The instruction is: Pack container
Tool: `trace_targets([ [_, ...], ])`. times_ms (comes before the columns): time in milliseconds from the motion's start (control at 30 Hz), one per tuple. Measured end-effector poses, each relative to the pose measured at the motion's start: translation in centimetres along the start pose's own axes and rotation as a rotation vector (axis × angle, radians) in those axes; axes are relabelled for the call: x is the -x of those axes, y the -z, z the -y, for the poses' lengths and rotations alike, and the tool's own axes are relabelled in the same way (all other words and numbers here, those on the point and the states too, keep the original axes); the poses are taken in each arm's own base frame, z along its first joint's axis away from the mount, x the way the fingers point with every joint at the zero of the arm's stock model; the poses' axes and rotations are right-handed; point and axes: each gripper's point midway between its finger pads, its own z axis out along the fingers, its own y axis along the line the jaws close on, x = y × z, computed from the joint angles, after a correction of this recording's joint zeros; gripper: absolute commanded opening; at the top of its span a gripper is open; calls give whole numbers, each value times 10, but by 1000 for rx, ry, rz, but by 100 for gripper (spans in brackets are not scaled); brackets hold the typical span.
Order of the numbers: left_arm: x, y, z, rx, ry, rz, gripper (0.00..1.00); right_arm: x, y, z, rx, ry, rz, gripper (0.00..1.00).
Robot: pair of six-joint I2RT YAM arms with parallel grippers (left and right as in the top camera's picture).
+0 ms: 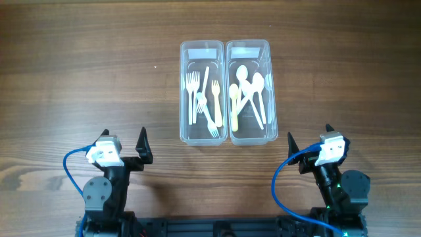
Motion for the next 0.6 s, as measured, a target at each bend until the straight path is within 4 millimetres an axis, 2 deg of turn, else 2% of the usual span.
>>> trace_targets([
  [600,-6,-1,-1,3,0,-17,100,0,0,0,0,0,0,100],
])
